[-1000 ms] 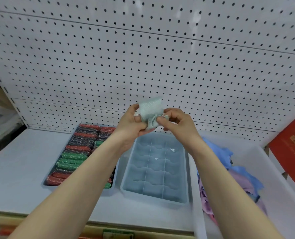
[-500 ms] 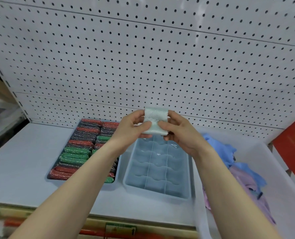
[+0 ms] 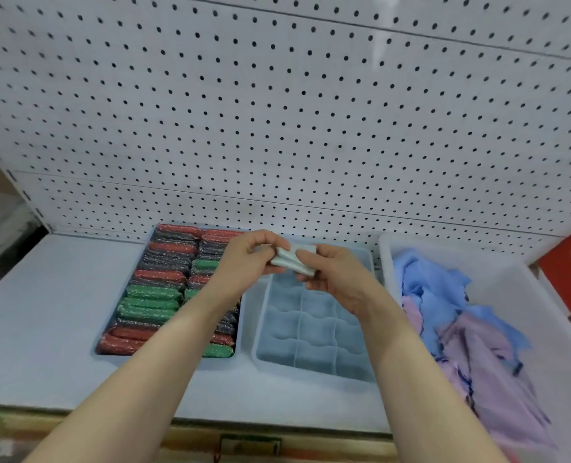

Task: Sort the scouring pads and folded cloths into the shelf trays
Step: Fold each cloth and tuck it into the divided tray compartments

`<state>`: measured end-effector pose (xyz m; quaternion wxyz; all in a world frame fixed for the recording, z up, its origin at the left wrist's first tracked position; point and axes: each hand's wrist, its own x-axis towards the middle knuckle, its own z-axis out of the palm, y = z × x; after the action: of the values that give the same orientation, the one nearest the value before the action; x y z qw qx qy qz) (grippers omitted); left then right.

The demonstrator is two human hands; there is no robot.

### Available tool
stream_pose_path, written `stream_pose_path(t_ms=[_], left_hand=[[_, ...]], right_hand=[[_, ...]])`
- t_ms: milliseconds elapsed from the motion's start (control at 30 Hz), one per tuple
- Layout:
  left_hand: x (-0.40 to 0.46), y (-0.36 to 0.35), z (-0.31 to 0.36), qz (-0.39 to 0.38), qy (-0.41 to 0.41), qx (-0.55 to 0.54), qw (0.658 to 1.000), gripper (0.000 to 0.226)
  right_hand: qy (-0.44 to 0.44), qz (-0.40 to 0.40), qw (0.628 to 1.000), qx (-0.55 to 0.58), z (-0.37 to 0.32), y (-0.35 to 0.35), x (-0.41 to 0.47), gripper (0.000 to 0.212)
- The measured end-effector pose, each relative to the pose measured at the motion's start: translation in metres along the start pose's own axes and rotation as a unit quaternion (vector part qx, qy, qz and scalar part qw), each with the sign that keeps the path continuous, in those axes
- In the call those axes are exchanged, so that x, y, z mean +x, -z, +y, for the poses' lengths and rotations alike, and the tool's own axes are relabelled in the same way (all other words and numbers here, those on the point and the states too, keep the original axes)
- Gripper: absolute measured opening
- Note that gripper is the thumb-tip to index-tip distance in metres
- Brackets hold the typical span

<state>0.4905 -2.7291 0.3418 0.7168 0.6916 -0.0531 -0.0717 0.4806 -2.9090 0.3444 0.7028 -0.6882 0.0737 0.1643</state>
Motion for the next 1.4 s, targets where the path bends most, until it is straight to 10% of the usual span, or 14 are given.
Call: stream_pose_path(t_ms=[100, 233, 433, 833, 1400], left_hand=[[0.011, 0.008, -0.024, -0.020, -0.047, 0.209, 0.977, 0.036], [0.021, 0.010, -0.059, -0.142, -0.149, 0.477, 0.855, 0.039], [0.030, 0.005, -0.089, -0.201, -0.135, 0.667, 0.704, 0.055], [0.010, 0.037, -0.093, -0.084, -0.073, 0.645, 0.756, 0.079], [0.041, 0.051, -0.085, -0.019, -0.143, 0.569, 0.809, 0.049]], right_hand=[[0.013, 0.127, 0.990, 0.062, 0.027, -0.006, 0.009, 0.010], [0.065, 0.329, 0.942, -0.002, 0.069, 0.018, 0.011, 0.016], [0.066, 0.352, 0.899, -0.253, 0.088, 0.053, 0.009, 0.014], [0.140, 0.177, 0.933, -0.281, 0.054, 0.004, 0.075, 0.025], [0.093, 0.090, 0.753, -0.645, 0.049, -0.035, 0.151, 0.014]])
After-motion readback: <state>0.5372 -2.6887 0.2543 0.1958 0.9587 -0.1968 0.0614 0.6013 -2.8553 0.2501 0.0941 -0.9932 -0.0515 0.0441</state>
